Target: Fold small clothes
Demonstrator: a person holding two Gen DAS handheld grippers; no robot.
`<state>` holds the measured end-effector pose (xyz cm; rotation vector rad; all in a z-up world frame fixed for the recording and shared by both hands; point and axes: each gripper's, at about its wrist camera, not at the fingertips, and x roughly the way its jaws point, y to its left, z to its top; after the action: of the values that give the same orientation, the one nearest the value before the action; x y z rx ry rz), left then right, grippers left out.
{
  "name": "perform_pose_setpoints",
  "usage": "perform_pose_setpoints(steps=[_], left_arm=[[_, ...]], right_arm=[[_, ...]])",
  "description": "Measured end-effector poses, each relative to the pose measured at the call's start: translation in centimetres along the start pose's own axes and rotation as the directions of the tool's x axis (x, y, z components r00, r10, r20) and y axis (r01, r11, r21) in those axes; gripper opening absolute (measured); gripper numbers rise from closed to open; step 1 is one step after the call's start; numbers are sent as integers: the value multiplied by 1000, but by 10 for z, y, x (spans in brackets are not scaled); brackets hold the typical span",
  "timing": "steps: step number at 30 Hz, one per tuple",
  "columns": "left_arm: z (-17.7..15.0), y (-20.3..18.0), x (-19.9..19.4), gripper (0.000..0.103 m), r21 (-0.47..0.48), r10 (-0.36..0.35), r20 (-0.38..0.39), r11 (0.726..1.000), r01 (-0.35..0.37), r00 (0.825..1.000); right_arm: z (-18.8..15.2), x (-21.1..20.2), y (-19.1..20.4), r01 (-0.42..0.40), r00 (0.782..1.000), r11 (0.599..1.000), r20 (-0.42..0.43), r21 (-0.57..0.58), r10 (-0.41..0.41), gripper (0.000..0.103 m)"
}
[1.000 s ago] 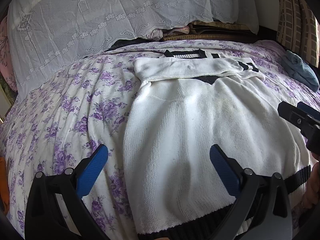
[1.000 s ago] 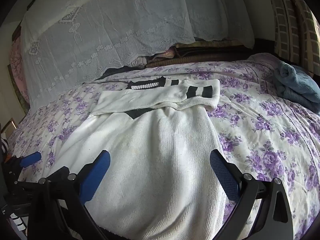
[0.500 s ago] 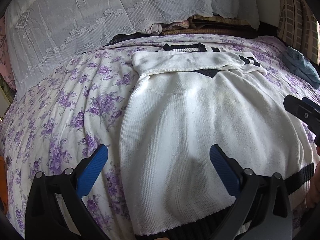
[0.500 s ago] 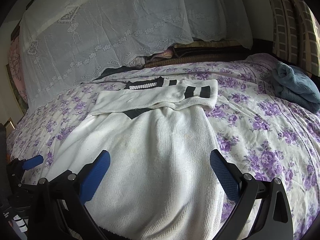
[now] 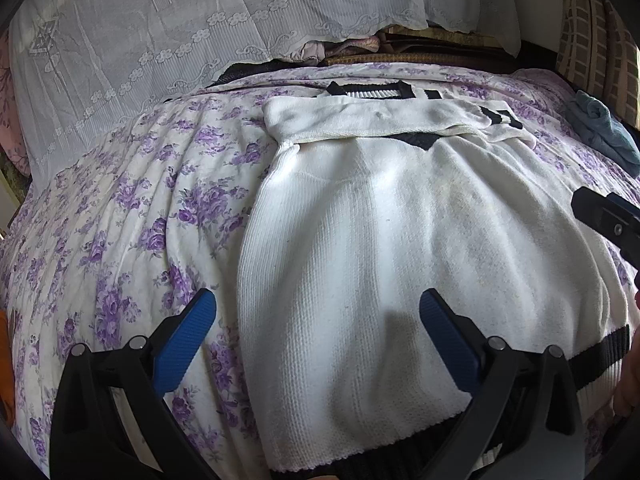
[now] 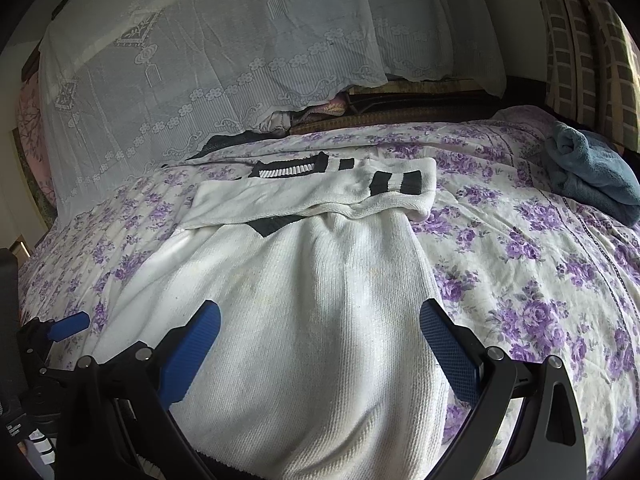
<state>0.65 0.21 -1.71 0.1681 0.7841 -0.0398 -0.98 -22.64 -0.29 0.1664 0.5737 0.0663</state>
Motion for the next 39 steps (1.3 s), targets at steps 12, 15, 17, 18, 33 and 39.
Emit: perform_pose_setpoints(steps=[12,15,17,18,33,39], left_arm=[[-2,0,2,99,-4,2,-8,1000,-2,1000],[-2,0,2,99,-2,2,-9,1000,-2,1000],[-2,0,2,99,-1,2,-10,1000,-2,1000],[-2,1,3,99,-2,2,-11,1000,-2,1000],[-4,1,5,99,-1,6,-21,1000,-6,1000],[-4,3,12,99,-7,9,-58,1000,-9,998]], right_arm=[[0,0,1,2,1000,1000,-2,-1,-2,100],[0,1,1,1,1000,1000,-2,0,-1,100],[0,1,1,0,1000,1000,-2,0,0,100],[0,1,1,1,1000,1000,-2,0,-1,100],[-3,1,0,3,1000,1000,-5,1,-3,100],[-6,4,0,10,1000,1000,-17,-4,-10,100]])
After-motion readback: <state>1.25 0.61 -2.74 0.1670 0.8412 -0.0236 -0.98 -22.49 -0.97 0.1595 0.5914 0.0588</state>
